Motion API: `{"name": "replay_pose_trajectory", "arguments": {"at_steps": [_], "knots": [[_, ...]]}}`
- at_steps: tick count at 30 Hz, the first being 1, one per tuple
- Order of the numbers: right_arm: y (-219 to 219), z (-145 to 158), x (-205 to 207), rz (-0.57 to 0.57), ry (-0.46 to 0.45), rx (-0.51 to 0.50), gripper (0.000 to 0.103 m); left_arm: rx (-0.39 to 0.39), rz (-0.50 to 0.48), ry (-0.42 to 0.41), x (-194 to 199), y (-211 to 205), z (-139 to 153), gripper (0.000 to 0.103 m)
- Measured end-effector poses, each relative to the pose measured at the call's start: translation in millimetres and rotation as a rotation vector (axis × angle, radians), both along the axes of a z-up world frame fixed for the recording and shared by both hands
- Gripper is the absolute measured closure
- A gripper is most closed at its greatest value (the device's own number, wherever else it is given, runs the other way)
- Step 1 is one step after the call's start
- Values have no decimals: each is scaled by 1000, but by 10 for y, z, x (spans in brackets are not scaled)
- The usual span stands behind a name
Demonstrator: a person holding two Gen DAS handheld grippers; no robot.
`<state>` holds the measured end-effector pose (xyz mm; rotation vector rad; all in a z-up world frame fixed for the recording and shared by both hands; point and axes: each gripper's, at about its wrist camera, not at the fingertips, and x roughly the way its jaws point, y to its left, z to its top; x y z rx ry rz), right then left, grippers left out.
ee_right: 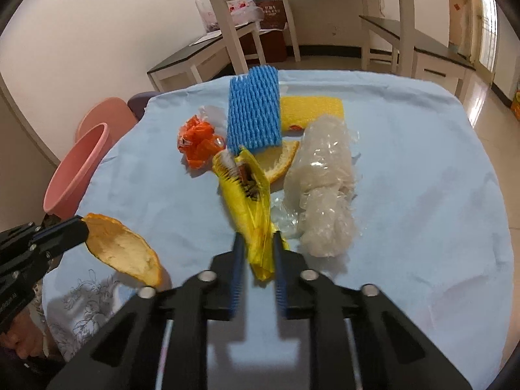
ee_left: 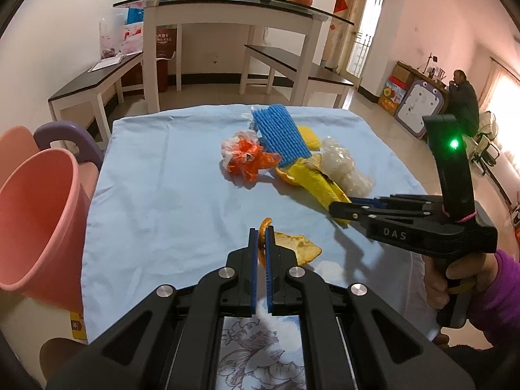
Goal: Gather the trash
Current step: 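Grasp the bread crust with the left tool while the right tool grasps the yellow wrapper, then carry the bread crust and yellow wrapper toward the pink bucket with both tools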
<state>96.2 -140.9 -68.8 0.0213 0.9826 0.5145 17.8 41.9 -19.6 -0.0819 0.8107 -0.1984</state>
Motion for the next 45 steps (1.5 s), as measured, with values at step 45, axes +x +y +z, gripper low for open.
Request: {"name": "replay_pose_trajectory", "arguments": {"at_steps": [45], "knots": [[2689,903,-267,481,-14,238,93,143,564,-212,-836,2043,431,99]]}}
